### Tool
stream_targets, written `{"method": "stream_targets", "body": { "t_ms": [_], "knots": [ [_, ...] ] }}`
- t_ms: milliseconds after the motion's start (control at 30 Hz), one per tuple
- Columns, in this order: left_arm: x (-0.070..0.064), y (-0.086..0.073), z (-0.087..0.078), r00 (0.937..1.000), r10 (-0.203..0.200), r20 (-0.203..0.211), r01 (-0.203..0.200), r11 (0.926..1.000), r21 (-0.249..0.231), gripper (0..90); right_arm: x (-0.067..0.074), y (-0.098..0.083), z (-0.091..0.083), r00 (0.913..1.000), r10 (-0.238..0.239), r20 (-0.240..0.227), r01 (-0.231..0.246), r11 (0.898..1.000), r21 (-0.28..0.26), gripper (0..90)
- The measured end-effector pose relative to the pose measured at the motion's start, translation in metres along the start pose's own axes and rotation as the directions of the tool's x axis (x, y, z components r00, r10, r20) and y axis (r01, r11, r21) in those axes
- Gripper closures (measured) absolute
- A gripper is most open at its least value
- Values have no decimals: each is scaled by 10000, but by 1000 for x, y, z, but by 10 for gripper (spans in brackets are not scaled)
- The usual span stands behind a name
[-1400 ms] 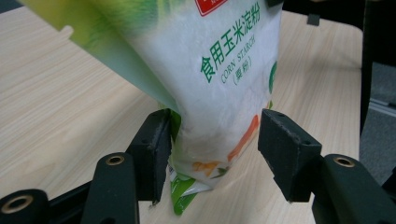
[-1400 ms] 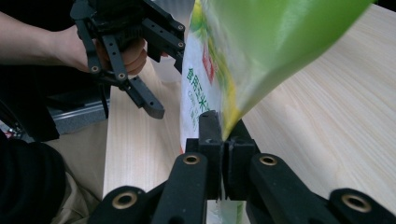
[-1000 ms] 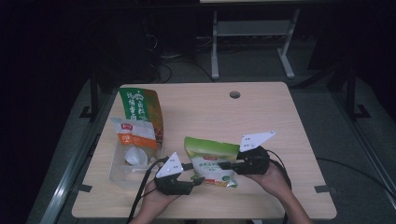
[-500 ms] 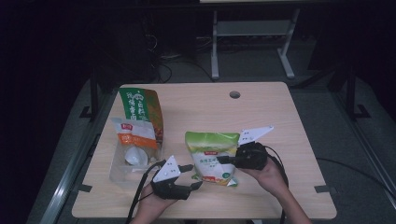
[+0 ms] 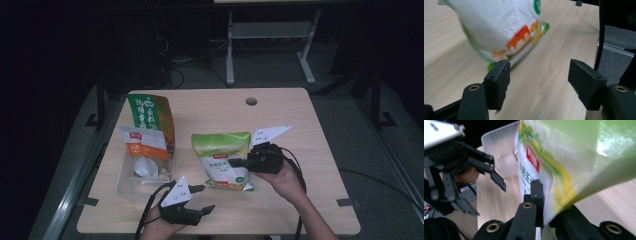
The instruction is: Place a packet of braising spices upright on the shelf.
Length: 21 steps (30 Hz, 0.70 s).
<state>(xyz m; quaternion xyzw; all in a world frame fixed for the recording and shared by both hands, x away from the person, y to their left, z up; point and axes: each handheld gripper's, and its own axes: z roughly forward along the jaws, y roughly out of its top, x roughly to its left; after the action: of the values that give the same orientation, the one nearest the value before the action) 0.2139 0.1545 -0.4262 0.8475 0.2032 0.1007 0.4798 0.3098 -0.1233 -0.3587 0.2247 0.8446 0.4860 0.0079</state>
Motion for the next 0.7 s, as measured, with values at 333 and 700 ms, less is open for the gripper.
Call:
{"method": "stream_targets", "body": {
  "t_ms": [333,700],
  "knots": [
    [-13,-2,-6,9992,343,214,-346,9993,129,323,11,33,9,9989,-339,-308,340,9994,37,881],
    [-19,-6,-9,9981,476,400,-480,9988,97,302,30,73,24,9944,-743,-752,739,9972,-77,881]
  ]
}}
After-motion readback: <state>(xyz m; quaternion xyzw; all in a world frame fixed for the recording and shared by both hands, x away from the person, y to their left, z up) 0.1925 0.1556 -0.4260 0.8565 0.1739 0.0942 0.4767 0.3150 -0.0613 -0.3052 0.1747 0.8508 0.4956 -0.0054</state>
